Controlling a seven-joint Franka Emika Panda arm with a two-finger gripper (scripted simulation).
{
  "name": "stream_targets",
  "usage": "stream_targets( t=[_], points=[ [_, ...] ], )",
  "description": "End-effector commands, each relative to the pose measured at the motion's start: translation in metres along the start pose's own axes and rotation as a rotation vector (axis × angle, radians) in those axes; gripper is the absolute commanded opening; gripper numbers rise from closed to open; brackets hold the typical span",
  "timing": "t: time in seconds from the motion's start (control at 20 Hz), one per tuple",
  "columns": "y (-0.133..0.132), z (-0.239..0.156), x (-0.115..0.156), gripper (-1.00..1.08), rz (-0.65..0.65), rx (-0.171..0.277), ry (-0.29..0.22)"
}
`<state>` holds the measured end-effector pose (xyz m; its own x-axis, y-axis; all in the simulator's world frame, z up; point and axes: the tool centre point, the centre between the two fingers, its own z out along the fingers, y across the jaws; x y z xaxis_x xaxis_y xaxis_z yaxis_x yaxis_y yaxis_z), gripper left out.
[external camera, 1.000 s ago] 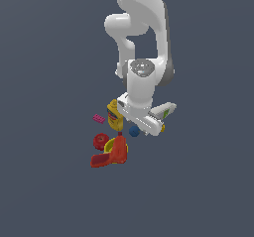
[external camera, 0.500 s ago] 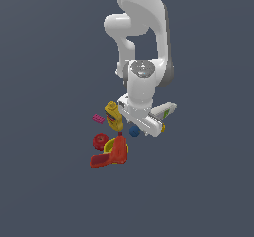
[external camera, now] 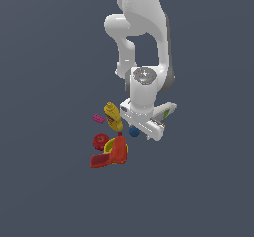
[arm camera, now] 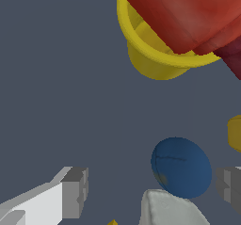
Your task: Pick up a designated object from a clutter of objects.
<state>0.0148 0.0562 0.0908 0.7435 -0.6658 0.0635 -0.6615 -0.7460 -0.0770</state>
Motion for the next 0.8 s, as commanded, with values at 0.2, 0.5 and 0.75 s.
stream_targets(
  t=[0.2, 0.5, 0.75],
  points=[
    [0.041, 0.054, -0.016, 1.00, 0.029, -0.077, -0.061],
    [0.041, 0.055, -0.017, -1.00, 0.030, -0.078, -0.062],
    [0.041, 0.055, -0.017, -1.00, 0.030, -0.078, -0.062]
  ],
)
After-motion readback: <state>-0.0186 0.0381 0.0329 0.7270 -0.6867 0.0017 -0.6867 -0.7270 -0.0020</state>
